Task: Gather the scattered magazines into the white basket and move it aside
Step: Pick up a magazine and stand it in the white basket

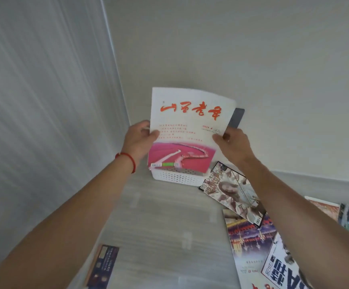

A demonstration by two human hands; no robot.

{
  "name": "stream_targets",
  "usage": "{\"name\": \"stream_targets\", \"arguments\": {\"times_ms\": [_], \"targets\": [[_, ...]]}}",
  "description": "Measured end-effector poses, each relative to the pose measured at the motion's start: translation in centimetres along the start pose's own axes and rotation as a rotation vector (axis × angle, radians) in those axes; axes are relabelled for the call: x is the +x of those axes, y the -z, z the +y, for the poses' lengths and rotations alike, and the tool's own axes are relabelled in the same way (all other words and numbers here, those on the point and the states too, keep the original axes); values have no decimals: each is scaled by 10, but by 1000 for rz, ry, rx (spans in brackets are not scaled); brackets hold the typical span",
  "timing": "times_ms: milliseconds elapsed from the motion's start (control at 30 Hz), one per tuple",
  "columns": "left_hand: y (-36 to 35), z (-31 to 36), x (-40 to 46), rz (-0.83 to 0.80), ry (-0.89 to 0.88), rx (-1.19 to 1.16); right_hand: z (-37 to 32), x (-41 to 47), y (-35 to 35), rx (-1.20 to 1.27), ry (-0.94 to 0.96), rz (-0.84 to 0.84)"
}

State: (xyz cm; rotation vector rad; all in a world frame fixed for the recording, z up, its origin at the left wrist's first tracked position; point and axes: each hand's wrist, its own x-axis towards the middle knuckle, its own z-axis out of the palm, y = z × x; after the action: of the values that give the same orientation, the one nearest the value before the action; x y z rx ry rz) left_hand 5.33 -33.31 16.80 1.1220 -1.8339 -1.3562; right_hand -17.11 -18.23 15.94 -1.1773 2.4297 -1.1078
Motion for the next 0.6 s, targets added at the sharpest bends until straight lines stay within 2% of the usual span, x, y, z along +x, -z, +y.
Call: {"name": "stream_targets", "arguments": {"times_ms": [67,167,333,600], "targets": [[2,10,20,42,-56,88,-8,18,5,-49,43,80],[-1,12,48,71,-39,227,-8,37,2,-17,21,83],[-18,-20,80,28,101,220,15,53,-26,1,-57,67],[-40,-64,109,-72,312,85,50,63,-57,-6,-184,-5]]}}
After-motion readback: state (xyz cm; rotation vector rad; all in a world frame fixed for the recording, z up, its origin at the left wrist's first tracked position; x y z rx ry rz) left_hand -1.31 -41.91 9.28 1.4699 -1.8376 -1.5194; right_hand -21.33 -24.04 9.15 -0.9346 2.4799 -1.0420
